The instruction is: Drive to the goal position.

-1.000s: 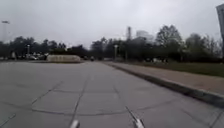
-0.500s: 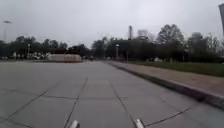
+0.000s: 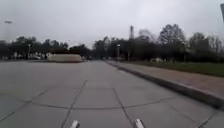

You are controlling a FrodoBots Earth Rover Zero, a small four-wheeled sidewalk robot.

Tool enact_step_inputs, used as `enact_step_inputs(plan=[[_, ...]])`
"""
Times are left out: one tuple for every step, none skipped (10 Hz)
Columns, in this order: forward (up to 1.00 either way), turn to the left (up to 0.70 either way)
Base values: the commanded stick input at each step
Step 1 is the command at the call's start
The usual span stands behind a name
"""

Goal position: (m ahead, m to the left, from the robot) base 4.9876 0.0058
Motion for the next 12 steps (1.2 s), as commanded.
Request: enact_step_inputs(plan=[[0.7,0.35],[0.7,0.35],[0.7,0.22],[0.7,0.0],[0.7,0.0],[0.7,0.0],[0.7,0.0],[0.7,0.0],[0.7,0.0],[0.7,0.0],[0.7,0.0],[0.7,0.0]])
